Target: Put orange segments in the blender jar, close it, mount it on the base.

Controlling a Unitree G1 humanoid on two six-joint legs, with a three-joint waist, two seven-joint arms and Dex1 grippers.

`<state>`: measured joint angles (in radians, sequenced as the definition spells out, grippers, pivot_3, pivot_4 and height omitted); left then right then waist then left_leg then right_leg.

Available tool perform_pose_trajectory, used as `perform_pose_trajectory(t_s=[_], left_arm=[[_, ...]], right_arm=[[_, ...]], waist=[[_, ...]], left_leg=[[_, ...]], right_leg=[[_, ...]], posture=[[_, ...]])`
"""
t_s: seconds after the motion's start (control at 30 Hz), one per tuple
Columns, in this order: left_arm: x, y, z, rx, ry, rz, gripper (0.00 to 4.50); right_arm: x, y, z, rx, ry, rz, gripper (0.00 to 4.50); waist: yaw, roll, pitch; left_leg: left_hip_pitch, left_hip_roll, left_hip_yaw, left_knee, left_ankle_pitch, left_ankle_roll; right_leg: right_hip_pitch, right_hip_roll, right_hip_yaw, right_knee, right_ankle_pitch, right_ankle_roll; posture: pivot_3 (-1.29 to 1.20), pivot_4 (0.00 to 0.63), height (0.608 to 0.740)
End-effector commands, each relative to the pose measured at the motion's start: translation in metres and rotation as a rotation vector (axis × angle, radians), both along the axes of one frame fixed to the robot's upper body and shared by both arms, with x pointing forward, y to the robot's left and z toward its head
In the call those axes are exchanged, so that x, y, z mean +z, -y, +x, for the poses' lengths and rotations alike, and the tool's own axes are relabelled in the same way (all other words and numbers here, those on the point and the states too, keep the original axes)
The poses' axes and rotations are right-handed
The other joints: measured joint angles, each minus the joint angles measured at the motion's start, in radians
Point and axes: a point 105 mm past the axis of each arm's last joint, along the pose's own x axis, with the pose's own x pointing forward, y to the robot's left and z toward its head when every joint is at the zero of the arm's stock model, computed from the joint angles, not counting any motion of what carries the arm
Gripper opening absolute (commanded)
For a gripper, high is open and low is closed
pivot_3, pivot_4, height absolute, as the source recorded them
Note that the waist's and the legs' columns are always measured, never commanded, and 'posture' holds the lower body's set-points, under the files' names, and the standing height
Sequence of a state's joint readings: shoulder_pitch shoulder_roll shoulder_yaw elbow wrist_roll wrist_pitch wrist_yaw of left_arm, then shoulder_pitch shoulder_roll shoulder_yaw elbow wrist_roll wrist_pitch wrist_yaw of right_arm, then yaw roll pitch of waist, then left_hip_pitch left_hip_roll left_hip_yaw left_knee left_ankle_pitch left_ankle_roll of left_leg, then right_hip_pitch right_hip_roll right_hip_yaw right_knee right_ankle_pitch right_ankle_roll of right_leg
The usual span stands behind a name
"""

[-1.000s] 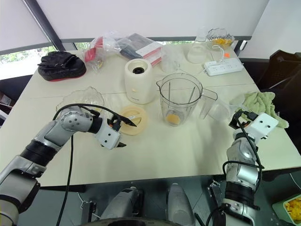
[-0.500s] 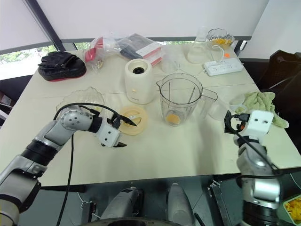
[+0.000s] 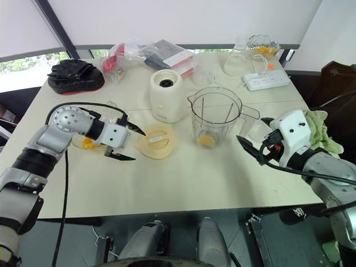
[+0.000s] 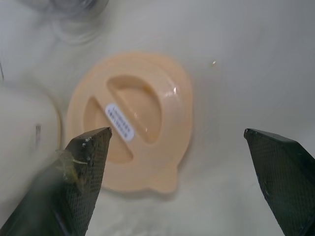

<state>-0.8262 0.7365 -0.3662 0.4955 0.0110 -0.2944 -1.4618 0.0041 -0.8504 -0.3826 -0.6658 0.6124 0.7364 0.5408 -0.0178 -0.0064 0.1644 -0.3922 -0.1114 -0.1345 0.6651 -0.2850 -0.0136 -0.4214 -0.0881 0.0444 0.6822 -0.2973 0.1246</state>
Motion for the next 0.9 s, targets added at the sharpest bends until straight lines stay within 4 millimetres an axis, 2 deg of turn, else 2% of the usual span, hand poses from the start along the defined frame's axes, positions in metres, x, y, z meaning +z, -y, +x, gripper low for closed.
perform_pose_trajectory(t_s=[0.03, 0.17, 0.27, 0.63, 0.9], left_arm=[[0.014, 0.000, 0.007, 0.025, -0.040, -0.049, 4.50], [0.015, 0.009, 0.014, 0.069, -0.157, -0.096, 4.50], [0.010, 0.017, 0.023, 0.132, -0.248, -0.128, 4.50], [-0.002, 0.018, 0.035, 0.194, -0.268, -0.101, 4.50], [-0.003, 0.019, 0.044, 0.252, -0.255, -0.146, 4.50]], right_arm=[[0.015, -0.025, -0.007, 0.104, 0.055, -0.005, 4.47], [0.016, -0.046, -0.014, 0.187, 0.054, -0.009, 4.47], [0.014, -0.055, -0.019, 0.221, 0.048, -0.039, 4.47], [0.020, -0.061, -0.030, 0.251, 0.056, -0.058, 4.47], [0.019, -0.066, -0.031, 0.265, 0.057, -0.060, 4.47]], waist=[[0.003, 0.000, 0.000], [0.007, -0.002, 0.001], [0.008, -0.005, 0.003], [0.007, -0.010, 0.006], [0.007, -0.011, 0.006]], left_leg=[[0.000, 0.000, 0.000, 0.000, 0.000, 0.000], [0.000, 0.000, 0.000, 0.000, 0.000, 0.000], [-0.001, -0.001, -0.001, 0.001, 0.000, 0.000], [-0.001, 0.000, -0.001, 0.001, 0.000, 0.000], [-0.002, 0.000, -0.001, 0.001, 0.000, 0.000]], right_leg=[[0.000, 0.000, 0.000, 0.000, 0.000, 0.000], [0.000, 0.000, 0.000, 0.000, 0.000, 0.000], [0.000, 0.000, -0.001, 0.000, 0.000, 0.000], [-0.001, 0.000, -0.001, 0.000, 0.000, 0.000], [-0.001, -0.001, -0.001, 0.000, 0.000, 0.000]], posture=[[0.00, 0.150, 0.740], [0.00, 0.150, 0.740], [0.00, 0.150, 0.740], [0.00, 0.150, 0.740], [0.00, 0.150, 0.740]])
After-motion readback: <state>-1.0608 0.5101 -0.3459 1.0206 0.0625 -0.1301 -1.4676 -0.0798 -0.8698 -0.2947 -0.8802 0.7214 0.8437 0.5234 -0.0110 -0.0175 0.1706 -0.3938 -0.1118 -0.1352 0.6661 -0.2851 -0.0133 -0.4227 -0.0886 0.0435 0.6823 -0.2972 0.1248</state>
